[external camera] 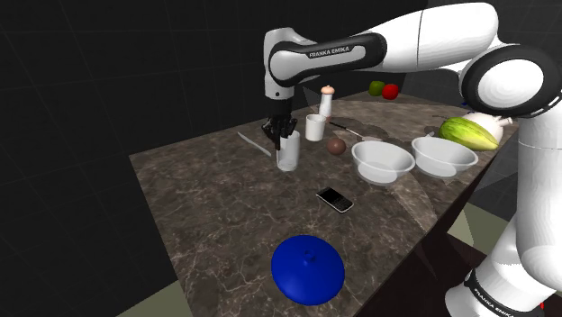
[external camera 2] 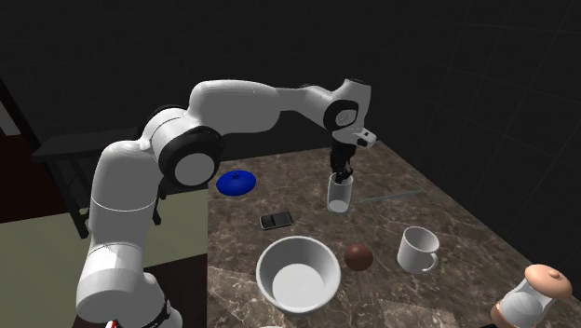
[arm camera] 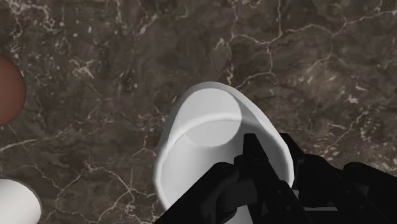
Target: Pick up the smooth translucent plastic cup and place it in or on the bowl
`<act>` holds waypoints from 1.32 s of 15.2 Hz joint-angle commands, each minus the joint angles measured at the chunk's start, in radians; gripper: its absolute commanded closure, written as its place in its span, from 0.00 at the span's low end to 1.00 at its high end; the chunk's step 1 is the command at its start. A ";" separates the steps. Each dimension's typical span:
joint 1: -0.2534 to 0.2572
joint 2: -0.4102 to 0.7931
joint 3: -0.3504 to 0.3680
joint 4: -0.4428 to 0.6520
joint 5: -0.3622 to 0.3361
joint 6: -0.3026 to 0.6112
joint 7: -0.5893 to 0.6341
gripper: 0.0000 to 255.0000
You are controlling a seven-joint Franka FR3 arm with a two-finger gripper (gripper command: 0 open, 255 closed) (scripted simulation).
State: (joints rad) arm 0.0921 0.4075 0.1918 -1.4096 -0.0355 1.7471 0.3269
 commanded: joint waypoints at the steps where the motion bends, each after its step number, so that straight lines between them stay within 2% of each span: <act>1: 0.000 0.000 0.000 0.000 0.000 0.000 0.000 1.00; 4: 0.000 0.000 0.000 -0.001 0.000 0.000 0.000 1.00; 20: 0.014 0.031 0.002 0.263 -0.005 -0.232 0.005 1.00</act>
State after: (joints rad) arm 0.1054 0.4360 0.1939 -1.1651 -0.0401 1.5309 0.3326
